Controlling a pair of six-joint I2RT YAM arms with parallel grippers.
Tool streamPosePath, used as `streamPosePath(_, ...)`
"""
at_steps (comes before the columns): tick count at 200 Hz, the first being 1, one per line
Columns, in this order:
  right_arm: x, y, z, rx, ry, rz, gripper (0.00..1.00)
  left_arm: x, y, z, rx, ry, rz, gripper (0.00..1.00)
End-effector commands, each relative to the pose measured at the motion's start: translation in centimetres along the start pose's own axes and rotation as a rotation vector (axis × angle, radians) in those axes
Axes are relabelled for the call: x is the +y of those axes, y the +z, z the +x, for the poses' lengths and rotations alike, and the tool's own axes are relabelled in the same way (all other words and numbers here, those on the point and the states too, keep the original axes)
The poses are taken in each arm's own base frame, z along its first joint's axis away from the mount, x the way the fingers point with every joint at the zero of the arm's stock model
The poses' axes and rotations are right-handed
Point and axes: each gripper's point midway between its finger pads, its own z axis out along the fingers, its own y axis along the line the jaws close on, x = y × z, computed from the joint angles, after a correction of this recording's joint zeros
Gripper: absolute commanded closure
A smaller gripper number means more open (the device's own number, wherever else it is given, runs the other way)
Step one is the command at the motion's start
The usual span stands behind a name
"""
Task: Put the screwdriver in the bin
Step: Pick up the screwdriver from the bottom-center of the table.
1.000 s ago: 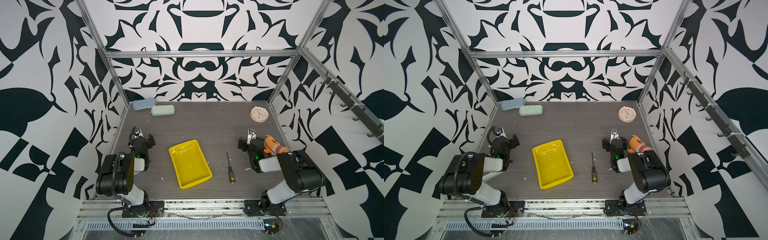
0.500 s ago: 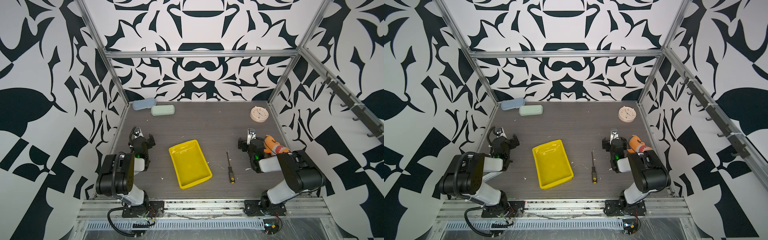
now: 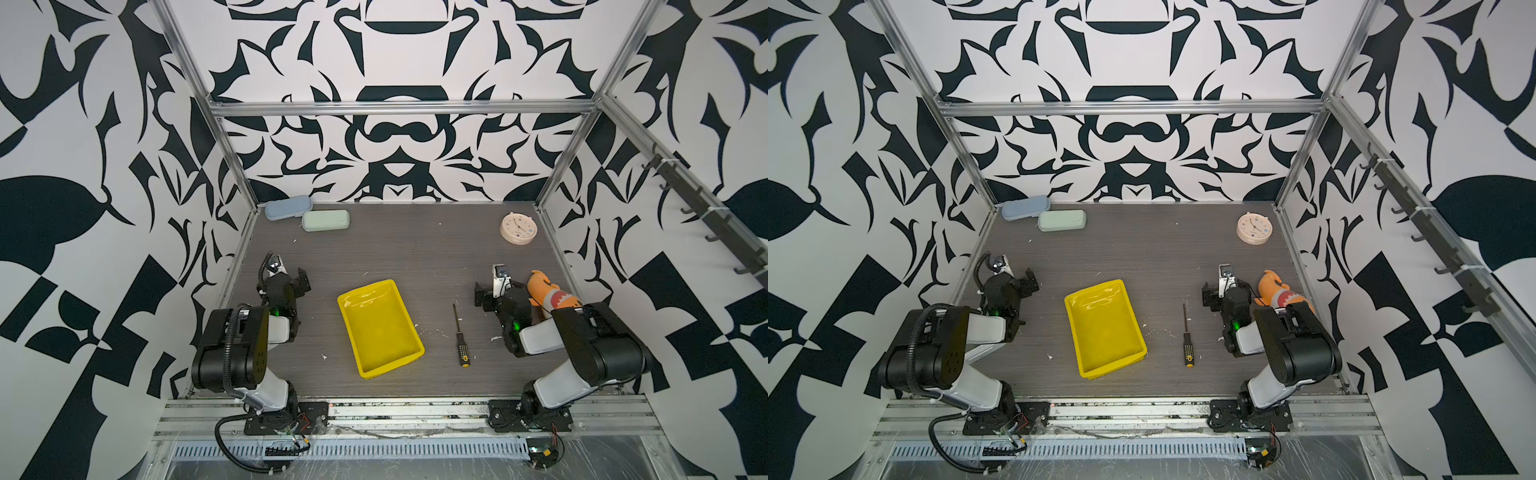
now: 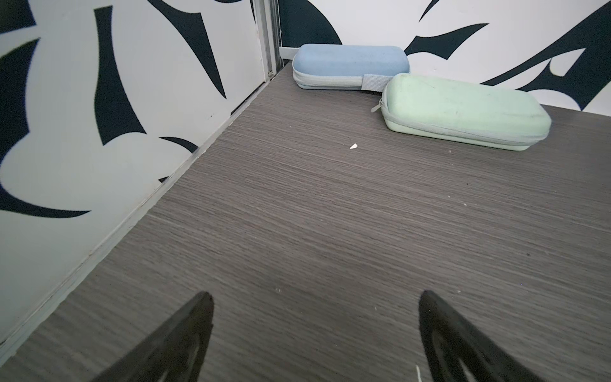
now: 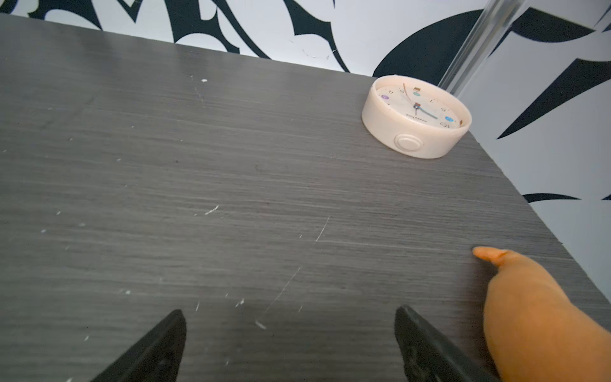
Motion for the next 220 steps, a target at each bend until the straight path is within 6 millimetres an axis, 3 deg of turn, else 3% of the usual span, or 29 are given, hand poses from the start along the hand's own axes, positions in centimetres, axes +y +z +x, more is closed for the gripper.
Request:
streamPosePath(1,0.5,-0.2,-3.2,-0.122,-0.011,-0.035,0.00,-0.2,0.0,-1.0,-0.029,-0.016,0.008,0.01)
streamPosePath(53,0.3,0.3,-3.2,-0.093,-0.006,-0.025,0.00,-0.4,-0.1,-1.2,-0.039,-0.019,0.016,0.01)
streamPosePath(89,0.5,-0.8,-4.4,-0.146,-0.014,-0.021,0.00,-5.3,-3.2,-2.4,-0.014,0.085,0.317,0.01)
streamPosePath(98,0.9,-1.6,-5.5,-0.167,-0.036,-0.022,0.00,-5.4,-3.7,-3.0,0.035,0.057,0.316,0.01)
streamPosePath(111,2.2,-3.6,-7.3,-0.195,-0.087,-0.055,0.00,-4.5,-4.9,-6.3,0.045,-0.059,0.260,0.01)
streamPosePath(123,3.0,-5.6,-9.2,-0.186,-0.077,-0.105,0.00,-4.4,-6.2,-7.7,0.058,-0.184,0.256,0.01)
streamPosePath(138,3.3,-8.5,-11.6,-0.169,-0.028,-0.170,0.00,-4.5,-8.0,-8.3,0.098,-0.296,0.277,0.01)
streamPosePath(157,0.9,-11.6,-13.9,-0.198,0.129,-0.092,0.00,-4.9,-9.4,-6.8,0.188,-0.375,0.305,0.01)
streamPosePath(169,-2.1,-13.2,-12.9,-0.158,0.296,0.050,0.00,-4.7,-9.9,-5.0,0.280,-0.425,0.278,0.01)
streamPosePath(186,-6.2,-15.9,-9.0,-0.084,0.578,0.273,0.01,-4.2,-10.9,-2.5,0.432,-0.447,0.220,0.01)
streamPosePath(220,-6.0,-16.6,-7.8,-0.124,0.584,0.241,0.00,-1.8,-12.9,-1.1,0.485,-0.496,0.091,0.01)
